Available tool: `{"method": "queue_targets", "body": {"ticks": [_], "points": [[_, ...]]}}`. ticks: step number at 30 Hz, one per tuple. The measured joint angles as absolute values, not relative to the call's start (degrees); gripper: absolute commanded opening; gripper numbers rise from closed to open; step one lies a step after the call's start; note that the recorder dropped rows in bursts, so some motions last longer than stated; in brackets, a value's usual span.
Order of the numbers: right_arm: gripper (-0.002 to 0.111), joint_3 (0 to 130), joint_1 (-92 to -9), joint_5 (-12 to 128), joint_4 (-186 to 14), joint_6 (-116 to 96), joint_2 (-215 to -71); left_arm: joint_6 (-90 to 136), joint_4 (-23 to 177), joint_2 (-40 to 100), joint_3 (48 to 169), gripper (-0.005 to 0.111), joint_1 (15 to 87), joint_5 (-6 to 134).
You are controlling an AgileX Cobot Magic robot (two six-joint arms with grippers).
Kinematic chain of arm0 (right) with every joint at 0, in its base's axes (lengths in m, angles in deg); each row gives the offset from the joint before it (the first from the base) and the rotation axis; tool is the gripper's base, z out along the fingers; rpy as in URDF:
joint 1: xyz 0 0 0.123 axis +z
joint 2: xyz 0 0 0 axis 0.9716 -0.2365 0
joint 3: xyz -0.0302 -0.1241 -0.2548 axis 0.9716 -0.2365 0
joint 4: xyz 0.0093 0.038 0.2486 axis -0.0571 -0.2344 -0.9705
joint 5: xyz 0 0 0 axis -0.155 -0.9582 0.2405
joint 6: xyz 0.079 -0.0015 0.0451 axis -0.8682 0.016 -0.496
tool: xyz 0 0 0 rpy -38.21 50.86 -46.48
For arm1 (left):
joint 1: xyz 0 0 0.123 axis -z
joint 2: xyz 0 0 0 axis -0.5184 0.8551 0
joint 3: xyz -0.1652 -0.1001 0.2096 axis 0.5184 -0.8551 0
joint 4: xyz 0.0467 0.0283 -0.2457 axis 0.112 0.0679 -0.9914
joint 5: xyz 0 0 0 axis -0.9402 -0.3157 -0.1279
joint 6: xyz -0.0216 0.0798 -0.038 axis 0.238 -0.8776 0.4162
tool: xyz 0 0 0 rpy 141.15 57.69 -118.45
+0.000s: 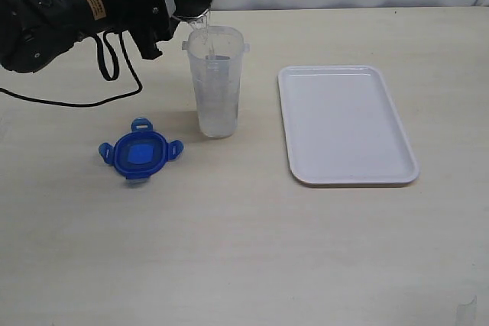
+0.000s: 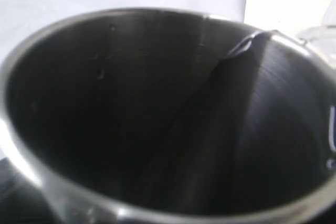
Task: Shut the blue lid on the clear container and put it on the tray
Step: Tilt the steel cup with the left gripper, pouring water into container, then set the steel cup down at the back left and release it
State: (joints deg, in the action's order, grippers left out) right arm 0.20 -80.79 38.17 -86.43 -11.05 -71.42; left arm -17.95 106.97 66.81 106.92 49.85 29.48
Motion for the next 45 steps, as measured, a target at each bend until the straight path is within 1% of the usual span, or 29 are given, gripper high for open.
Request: {"method": "queue_targets", "body": {"ticks": [11, 17, 23, 26, 29, 33, 45], "points": [[0.005, 0.2, -80.8, 38.2, -86.4, -11.0, -71.4, -15.0, 106.8, 66.8, 106.9, 0.000, 49.8, 29.5], [0.005, 0.2, -80.8, 38.2, -86.4, -11.0, -71.4, -1.3, 106.5, 66.8, 107.0, 0.000, 49.8, 29.6], [0.005, 0.2, -80.8, 38.2, -86.4, -11.0, -71.4, 14.8, 105.6, 66.8, 107.4, 0.000, 49.8, 34.5], [0.005, 0.2, -80.8, 38.2, -86.4, -11.0, -71.4, 25.5, 97.4, 67.0, 107.4, 0.000, 49.8, 37.4], [0.005, 0.2, -80.8, 38.2, -86.4, -11.0, -71.4, 32.0, 91.6, 69.0, 107.4, 0.000, 49.8, 35.2], [0.005, 0.2, -80.8, 38.2, -86.4, -11.0, -71.4, 38.6, 88.2, 75.6, 107.7, 0.000, 49.8, 27.5], [0.005, 0.2, -80.8, 38.2, -86.4, -11.0, -71.4, 41.4, 86.4, 90.7, 126.0, 0.000, 40.2, 28.2]]}}
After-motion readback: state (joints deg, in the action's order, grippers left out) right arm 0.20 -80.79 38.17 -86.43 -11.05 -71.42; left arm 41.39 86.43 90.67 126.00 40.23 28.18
